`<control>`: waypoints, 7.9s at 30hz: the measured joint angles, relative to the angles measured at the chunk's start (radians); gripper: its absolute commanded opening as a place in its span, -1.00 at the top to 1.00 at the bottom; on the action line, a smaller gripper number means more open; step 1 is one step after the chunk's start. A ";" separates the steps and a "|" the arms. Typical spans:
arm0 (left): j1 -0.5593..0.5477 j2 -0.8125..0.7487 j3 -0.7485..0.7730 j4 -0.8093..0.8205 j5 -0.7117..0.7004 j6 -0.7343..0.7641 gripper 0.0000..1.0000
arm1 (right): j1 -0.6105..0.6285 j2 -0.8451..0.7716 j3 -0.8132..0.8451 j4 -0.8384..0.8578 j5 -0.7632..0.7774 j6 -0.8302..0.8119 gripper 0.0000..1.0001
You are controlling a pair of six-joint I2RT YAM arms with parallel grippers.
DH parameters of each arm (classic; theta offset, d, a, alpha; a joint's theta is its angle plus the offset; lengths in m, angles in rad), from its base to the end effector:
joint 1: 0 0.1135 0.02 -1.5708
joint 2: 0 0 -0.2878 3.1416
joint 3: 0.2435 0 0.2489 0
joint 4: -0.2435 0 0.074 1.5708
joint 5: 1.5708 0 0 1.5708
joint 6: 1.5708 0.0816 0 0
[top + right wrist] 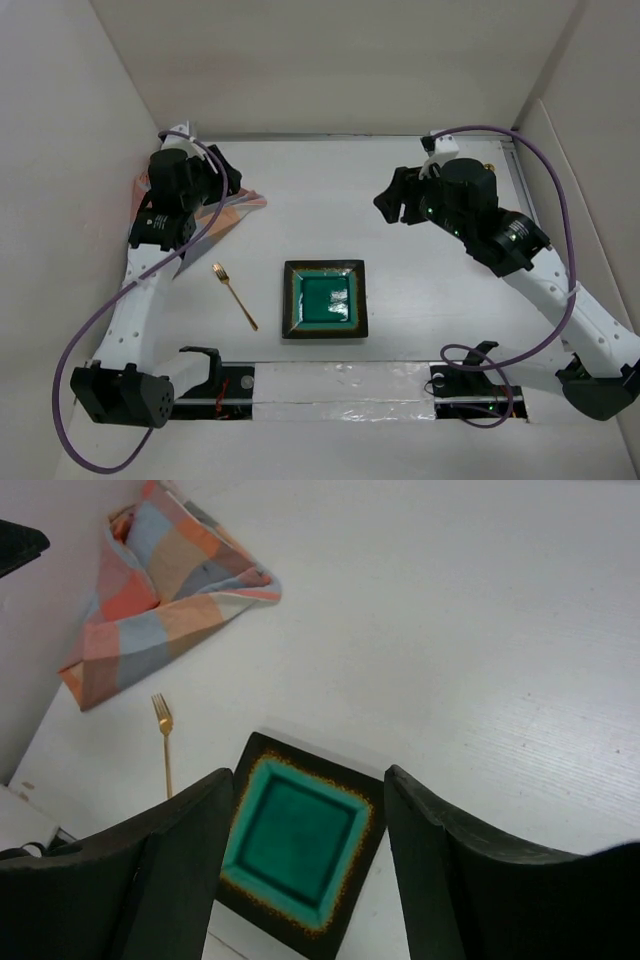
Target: Set the dinner table for one person
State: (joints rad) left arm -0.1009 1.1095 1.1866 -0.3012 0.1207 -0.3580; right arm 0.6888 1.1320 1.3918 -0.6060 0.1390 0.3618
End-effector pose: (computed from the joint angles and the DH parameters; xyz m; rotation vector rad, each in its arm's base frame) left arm 0.2768 -0.0379 0.4152 -0.1457 1.8086 -0.4355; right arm 0.2090 0.1574 0.4416 -0.2237 1.9429 0.5704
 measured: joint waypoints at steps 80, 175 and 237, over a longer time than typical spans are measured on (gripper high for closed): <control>-0.264 0.800 0.569 0.047 -0.063 -0.067 0.78 | -0.048 0.450 0.011 0.209 -0.086 -0.023 1.00; -0.401 1.156 0.717 -0.006 -0.429 0.107 0.41 | -0.118 0.544 -0.292 0.378 0.091 0.481 1.00; -0.279 0.116 0.533 0.107 -0.556 -0.032 1.00 | -0.262 0.088 0.226 0.185 0.035 0.242 1.00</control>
State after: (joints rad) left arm -0.3801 1.2251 1.7195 -0.1944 -0.4351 -0.3901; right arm 0.4271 1.2198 1.6180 -0.4210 0.1738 0.6041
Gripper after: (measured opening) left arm 0.006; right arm 0.010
